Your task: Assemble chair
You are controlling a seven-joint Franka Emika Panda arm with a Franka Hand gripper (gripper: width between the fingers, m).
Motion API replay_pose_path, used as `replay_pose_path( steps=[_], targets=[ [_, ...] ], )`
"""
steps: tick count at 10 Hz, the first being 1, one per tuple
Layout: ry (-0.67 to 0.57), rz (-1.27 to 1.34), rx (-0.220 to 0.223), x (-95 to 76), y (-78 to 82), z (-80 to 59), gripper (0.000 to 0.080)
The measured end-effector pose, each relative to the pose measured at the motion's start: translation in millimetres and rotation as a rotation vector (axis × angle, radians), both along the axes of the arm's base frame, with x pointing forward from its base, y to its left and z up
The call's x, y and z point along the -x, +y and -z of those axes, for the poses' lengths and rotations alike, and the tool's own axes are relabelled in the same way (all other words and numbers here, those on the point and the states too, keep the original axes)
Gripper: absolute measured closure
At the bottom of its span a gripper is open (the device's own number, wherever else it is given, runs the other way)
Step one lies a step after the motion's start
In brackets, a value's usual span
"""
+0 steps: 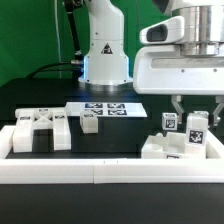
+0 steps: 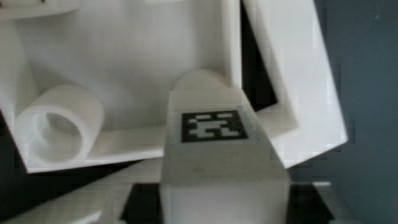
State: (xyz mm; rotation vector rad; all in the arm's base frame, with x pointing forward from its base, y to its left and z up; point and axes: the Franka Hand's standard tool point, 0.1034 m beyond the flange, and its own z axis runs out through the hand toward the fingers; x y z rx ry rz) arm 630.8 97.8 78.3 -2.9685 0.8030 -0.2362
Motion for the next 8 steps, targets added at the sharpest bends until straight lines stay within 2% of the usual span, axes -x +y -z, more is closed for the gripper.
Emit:
replay_pose_path(
  steps=[3, 6, 7, 8],
  targets=[
    [0.012, 0.255, -0.006, 1.1, -17.3, -0.6, 0.0508],
    [0.007, 0.233, 0.000, 0.5, -19.3, -1.8, 0.0499],
    [0.003, 0.196, 0.003, 2.2, -19.8, -6.4, 0.0320],
    [0.004, 0.151, 0.007, 7.8, -22.4, -12.2, 0.0320]
  ],
)
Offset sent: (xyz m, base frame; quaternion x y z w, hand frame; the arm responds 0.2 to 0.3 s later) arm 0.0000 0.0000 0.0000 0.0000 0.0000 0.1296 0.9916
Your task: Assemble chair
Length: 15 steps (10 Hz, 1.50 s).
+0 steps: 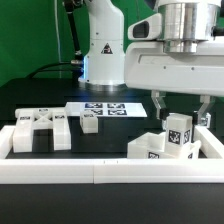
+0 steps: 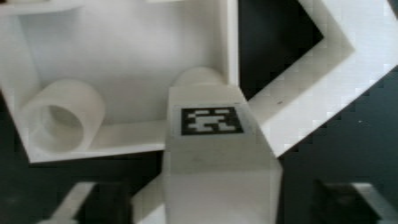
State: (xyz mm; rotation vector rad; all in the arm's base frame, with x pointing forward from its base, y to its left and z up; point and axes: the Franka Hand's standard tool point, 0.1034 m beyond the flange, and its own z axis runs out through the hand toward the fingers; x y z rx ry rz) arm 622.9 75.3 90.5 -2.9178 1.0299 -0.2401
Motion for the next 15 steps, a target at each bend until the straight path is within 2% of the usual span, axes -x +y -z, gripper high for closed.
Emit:
replay_pose_path(
  steps=[1, 2, 4, 8, 9, 12, 15],
  targets=[
    [0.002, -0.054, 0.005, 7.2, -5.3, -7.0, 0.0183],
    [0.005, -0.092, 0.007, 14.5, -12.1, -13.0, 0.0160],
    [0.009, -0.101, 0.006, 25.6, -22.8, -21.2, 0.0151],
    [0.012, -0.127, 0.013, 26.2, -21.9, -19.1, 0.0150],
    [0.018, -0.253, 0.033, 30.6, -24.9, -19.5, 0.0150],
    [0.026, -0.360, 0.035, 51.6, -53.1, -22.3, 0.0150],
    [0.029, -0.368, 0.040, 54.9, -55.1, -19.9, 0.0150]
  ],
)
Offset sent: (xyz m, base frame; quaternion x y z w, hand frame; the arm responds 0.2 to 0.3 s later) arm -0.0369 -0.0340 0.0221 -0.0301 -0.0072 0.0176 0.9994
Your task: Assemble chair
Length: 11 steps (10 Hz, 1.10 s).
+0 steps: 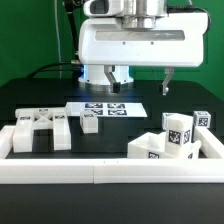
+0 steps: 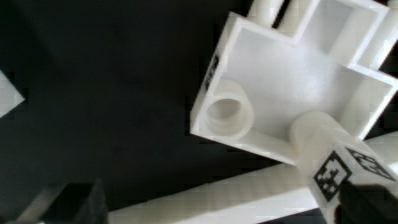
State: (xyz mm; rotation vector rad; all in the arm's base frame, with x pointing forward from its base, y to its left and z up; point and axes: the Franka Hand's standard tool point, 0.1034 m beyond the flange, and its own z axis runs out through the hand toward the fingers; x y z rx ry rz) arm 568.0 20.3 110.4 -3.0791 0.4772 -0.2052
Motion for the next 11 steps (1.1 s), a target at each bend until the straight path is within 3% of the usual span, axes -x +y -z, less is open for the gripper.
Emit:
replay_pose_path(
  steps=[2, 4, 9, 11],
  targets=[
    [0.001, -0.159, 0.024, 0.8, -2.8, 0.8, 0.0150],
    [0.016, -0.511, 0.078, 9.3, -33.0, 8.0, 0.0150],
    [0.020, -0.705, 0.113, 11.0, -40.7, 9.4, 0.0150],
    [0.030, -0.707, 0.119, 28.1, -60.6, 18.1, 0.0150]
  ],
)
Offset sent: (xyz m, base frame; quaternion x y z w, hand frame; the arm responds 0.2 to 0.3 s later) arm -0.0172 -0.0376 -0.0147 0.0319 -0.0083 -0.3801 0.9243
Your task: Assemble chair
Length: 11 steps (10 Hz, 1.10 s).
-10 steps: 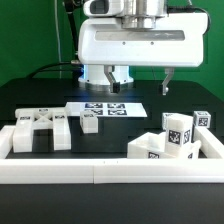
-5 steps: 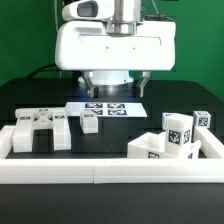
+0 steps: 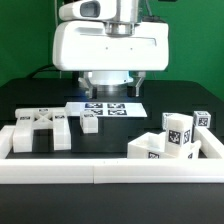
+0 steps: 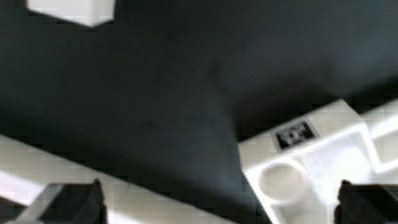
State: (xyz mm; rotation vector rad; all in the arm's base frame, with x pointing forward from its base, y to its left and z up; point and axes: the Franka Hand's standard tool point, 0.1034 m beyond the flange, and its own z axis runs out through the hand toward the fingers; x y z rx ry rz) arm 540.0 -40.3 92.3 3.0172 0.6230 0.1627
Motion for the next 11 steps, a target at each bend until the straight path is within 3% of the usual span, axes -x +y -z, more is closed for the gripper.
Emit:
replay_pose_path(
  steps=[2, 4, 6, 8, 9, 11],
  targets=[
    [0.022, 0.024, 0.004, 23.9, -18.1, 12.5, 0.0150],
    [0.046, 0.039, 0.002, 31.9, -24.5, 19.2, 0.0150],
    [0.085, 0.053, -0.008, 34.6, -18.4, 20.7, 0.0150],
    [0.271, 0.104, -0.019, 33.7, -11.3, 17.5, 0.0150],
    [0.286, 0.118, -0.014, 30.2, -11.1, 21.2, 0.0150],
    [0.430, 0.127, 0.011, 46.8, -11.7, 31.9, 0.0150]
  ],
)
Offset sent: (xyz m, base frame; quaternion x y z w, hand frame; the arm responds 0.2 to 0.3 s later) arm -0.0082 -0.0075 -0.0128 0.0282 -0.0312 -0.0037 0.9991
